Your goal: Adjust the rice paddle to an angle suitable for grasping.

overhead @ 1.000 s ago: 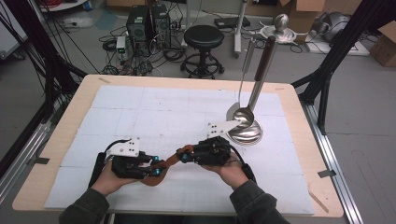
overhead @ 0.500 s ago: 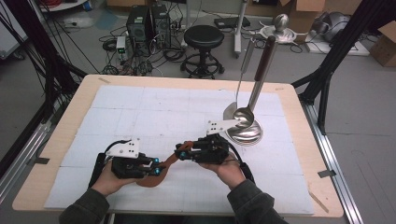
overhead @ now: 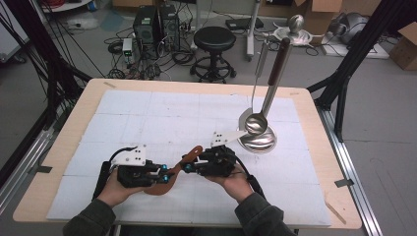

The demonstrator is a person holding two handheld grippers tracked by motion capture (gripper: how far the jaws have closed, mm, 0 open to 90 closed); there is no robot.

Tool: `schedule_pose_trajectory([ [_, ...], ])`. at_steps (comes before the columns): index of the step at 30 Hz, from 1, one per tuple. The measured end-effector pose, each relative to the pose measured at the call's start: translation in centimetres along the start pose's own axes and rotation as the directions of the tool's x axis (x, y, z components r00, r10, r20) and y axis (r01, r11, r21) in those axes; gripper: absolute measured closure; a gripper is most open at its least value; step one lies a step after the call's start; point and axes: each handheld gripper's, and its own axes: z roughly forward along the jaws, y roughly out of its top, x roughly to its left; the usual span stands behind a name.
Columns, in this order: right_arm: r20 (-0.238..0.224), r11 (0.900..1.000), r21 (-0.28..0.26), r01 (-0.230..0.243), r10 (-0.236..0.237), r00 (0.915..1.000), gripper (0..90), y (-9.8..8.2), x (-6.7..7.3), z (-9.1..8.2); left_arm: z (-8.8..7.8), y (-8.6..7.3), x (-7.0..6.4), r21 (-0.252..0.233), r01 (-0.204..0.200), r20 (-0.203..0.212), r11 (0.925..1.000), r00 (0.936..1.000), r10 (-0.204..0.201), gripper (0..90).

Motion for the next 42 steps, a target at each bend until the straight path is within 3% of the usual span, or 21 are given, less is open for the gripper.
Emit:
schedule_pose_trajectory([
  [8, -0.023, 1.0, -0.029, 0.004, -0.004, 0.9997, 74.6, 0.3, 0.1, -0.2, 0.2, 0.0, -0.1, -0.018, 0.002, 0.007, 0.9998, 1.0, -0.002, 82.1],
  [14, -0.048, 0.999, -0.031, 0.045, -0.046, 0.9978, 81.6, 0.6, 0.6, -0.4, 0.2, 0.0, -0.1, -0.019, 0.009, 0.019, 0.9998, 0.9998, -0.009, 75.2],
  [26, -0.014, 0.996, -0.042, 0.073, -0.074, 0.9972, 82.3, 1.5, 0.8, -1.7, 0.5, 0.0, -0.2, 0.011, -0.007, 0.015, 0.9999, 0.9999, 0.007, 76.7],
  [42, -0.016, 0.992, -0.036, 0.118, -0.119, 0.9928, 82.4, 2.4, 1.5, -1.0, 1.0, 0.0, -0.4, 0.03, -0.023, 0.022, 0.9993, 0.9995, 0.022, 79.5],
])
